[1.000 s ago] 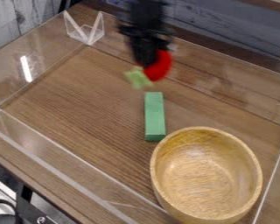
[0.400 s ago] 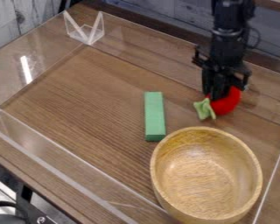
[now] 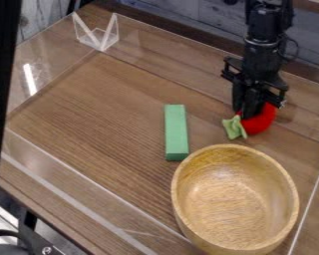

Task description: Move the red object to the right side of the table

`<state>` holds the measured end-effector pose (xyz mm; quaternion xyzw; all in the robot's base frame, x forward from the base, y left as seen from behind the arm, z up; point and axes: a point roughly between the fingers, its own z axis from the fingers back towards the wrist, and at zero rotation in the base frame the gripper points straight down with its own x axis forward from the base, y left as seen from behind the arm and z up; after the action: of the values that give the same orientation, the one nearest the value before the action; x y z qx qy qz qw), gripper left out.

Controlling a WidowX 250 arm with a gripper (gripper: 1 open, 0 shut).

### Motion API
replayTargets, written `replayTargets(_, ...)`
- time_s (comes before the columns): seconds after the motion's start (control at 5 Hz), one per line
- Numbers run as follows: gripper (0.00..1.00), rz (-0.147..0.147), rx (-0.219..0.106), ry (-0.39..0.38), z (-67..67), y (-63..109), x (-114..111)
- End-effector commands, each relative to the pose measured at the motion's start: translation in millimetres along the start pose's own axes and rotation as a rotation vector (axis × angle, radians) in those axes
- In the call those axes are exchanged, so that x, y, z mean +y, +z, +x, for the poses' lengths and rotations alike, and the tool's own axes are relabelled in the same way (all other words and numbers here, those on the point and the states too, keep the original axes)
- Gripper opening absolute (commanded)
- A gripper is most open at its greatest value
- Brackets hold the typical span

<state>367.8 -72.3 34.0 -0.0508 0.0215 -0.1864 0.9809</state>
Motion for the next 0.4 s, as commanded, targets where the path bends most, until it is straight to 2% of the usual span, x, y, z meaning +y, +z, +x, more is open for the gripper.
replayTargets(0.0, 1.00, 0.009, -0.057, 0.012, -1.8, 11.2, -0.6)
replayTargets(0.2, 0.00, 0.009, -0.051, 0.038, -14.6, 10.9, 9.1)
